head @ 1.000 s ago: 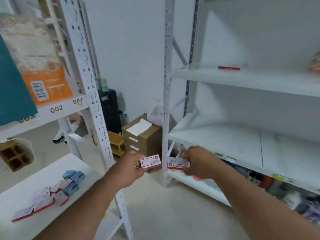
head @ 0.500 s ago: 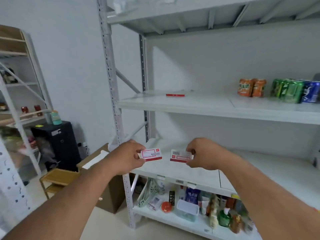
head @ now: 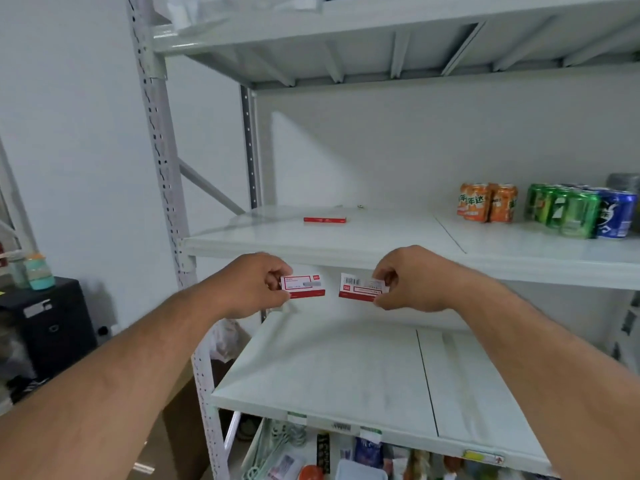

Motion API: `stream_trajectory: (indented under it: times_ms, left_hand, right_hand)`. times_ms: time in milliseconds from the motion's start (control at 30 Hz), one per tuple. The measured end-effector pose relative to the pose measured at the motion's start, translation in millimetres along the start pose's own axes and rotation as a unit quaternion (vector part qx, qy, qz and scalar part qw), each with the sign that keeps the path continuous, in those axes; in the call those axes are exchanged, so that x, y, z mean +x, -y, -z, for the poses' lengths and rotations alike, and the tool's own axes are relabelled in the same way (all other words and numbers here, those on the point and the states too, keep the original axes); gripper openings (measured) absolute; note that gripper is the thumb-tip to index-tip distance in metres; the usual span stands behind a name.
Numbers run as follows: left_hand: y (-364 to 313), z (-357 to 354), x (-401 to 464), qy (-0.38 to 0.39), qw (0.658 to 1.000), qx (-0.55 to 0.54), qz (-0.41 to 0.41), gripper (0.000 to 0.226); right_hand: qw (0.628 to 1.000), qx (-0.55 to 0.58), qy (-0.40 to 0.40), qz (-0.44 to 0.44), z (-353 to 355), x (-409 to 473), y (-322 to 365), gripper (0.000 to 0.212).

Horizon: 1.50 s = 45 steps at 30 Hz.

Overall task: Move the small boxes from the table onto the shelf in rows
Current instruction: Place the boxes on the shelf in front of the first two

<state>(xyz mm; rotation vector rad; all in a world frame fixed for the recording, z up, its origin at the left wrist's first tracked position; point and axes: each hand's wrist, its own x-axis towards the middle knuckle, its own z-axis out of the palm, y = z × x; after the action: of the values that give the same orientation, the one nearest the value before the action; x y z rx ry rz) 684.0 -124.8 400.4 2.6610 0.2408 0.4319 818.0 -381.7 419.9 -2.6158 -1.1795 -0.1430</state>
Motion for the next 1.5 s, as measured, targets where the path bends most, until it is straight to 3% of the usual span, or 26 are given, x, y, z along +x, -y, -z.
stream_trajectory:
  times_ms: [567, 733, 1000, 1333, 1500]
  left_hand:
    - [107.5, 31.0, 209.8, 0.029, 0.997, -0.041, -0.060, 0.038]
    - [114.7, 23.0, 253.1, 0.043, 0.996, -0.010, -0.074, 0.028]
    - [108.7, 18.9, 317.0, 0.048, 0.998, 0.019, -0.047, 0.031]
    - [122.1, 2.9, 376.4, 0.074, 0.995, 0.052, -0.049, 0.034]
    - [128.1, 0.2, 399.6, 0.094, 0.992, 0.053, -0.062, 0.032]
  right_hand:
    - [0.998, -0.037, -0.007, -0.055, 1.8, 207.9, -9.8, 0.032]
    - [0.997, -0.048, -0.006, -0.052, -1.4, 255.4, -31.0, 0.031]
    - [0.998, -0.053, 0.020, -0.035, -2.7, 316.4, -70.6, 0.030]
    - [0.997, -0.059, 0.049, -0.027, -11.3, 376.0, -94.9, 0.010]
    - [0.995, -0.052, 0.062, -0.054, -20.6, 395.8, -97.1, 0.026]
